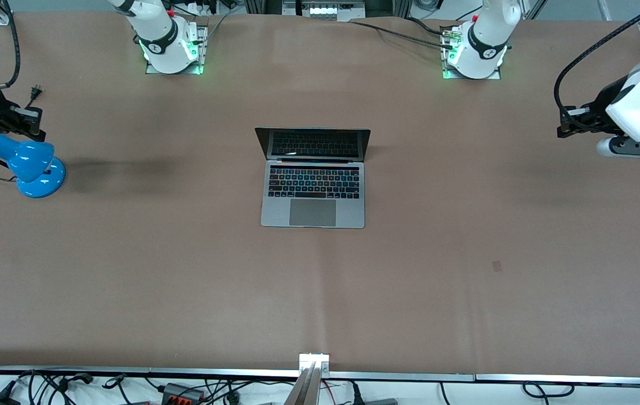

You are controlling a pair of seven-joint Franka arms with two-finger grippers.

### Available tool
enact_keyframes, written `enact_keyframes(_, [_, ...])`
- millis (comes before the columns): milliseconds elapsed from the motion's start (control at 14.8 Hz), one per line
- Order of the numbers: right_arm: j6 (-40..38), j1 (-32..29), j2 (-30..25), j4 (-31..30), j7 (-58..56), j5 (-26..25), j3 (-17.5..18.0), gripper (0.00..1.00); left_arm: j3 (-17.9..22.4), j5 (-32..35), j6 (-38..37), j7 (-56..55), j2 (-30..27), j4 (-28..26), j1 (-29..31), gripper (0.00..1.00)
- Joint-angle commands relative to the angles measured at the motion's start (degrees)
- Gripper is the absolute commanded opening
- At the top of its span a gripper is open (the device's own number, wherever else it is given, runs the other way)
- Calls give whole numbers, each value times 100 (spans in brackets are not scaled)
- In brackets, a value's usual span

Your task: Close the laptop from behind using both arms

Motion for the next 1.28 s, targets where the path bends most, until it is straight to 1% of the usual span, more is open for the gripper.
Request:
enact_keyframes(0, [-87,28,-81,-148,-65,15,30,0,1,-184,-71,65,11,-44,-73,0])
enact_keyframes(135, [-368,255,77,-148,-101,102,74,0,-112,-360,-45,-66,108,-44,-161,0])
enact_keyframes(202, [-430,361,155,-165,-22,294,74,0,-235,-430,-18,-172,178,-44,-161,0])
enact_keyframes(337, [-483,493,322,-314,83,506,74,0,-437,-728,25,-313,345,-53,-170,0])
enact_keyframes(472, [-457,660,402,-551,128,813,74,0,-805,-791,78,-549,573,-79,-170,0])
enact_keyframes(607, [-387,896,542,-841,128,1278,74,0,-1219,-835,158,-699,802,-184,-161,0])
enact_keyframes(675, [-343,1081,621,-921,128,1524,74,0,-1395,-1044,245,-900,838,-376,-161,0])
enact_keyframes(742, [-317,1213,709,-1008,128,1753,74,0,-1457,-1194,498,-1033,786,-717,-161,0])
enact_keyframes(945, [86,1582,807,-1578,128,2509,74,0,-2027,-1222,1000,-1087,566,-1456,-126,0])
enact_keyframes(1080, [324,1916,807,-1869,128,2782,74,0,-2327,-1362,1316,-1096,286,-2054,-100,0])
enact_keyframes(1215, [544,2110,772,-2212,128,3203,74,0,-2809,-1442,1677,-1244,31,-2547,-91,0])
